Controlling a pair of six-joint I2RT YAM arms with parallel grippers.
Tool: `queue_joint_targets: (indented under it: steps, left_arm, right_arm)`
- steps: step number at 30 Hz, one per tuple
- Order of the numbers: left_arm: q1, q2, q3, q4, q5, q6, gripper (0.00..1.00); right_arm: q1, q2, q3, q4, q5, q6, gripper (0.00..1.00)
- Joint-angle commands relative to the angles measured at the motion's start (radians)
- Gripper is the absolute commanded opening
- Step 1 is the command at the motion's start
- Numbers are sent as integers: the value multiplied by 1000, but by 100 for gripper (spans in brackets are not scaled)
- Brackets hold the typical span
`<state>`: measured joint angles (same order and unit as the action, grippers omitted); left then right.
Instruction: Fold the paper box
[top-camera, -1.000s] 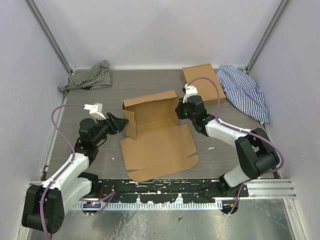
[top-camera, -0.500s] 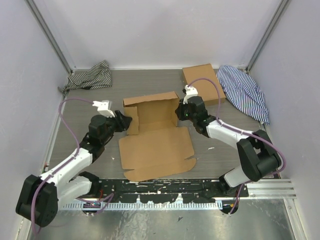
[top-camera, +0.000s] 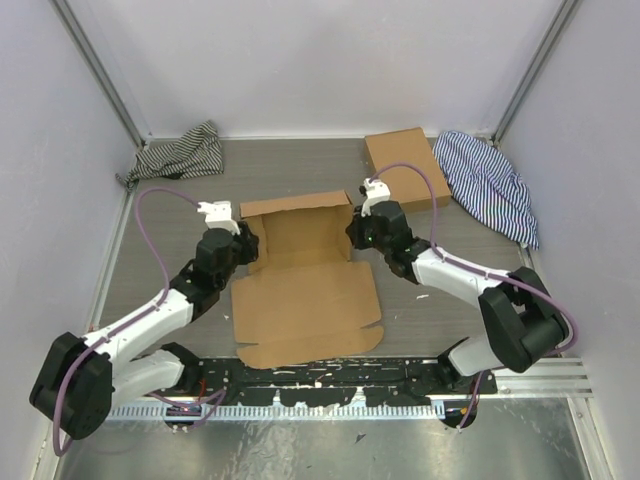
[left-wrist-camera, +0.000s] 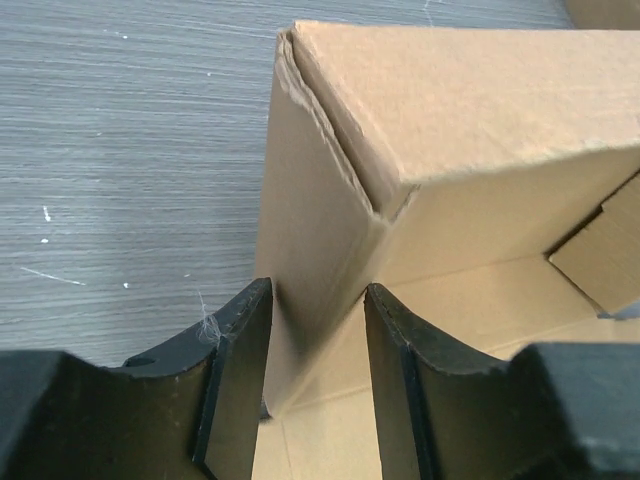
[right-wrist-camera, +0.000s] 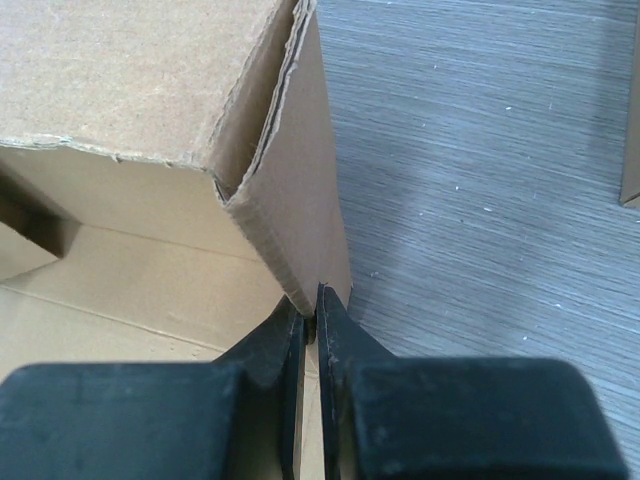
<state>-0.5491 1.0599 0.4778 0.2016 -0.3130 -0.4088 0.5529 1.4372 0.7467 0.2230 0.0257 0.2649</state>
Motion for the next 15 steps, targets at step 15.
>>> queue_joint_targets:
  steps: [15]
  left_arm:
    - [-111,137,148,-200,-426,27,17]
  right_arm:
    - [68,-86,3,-25,119,56,2]
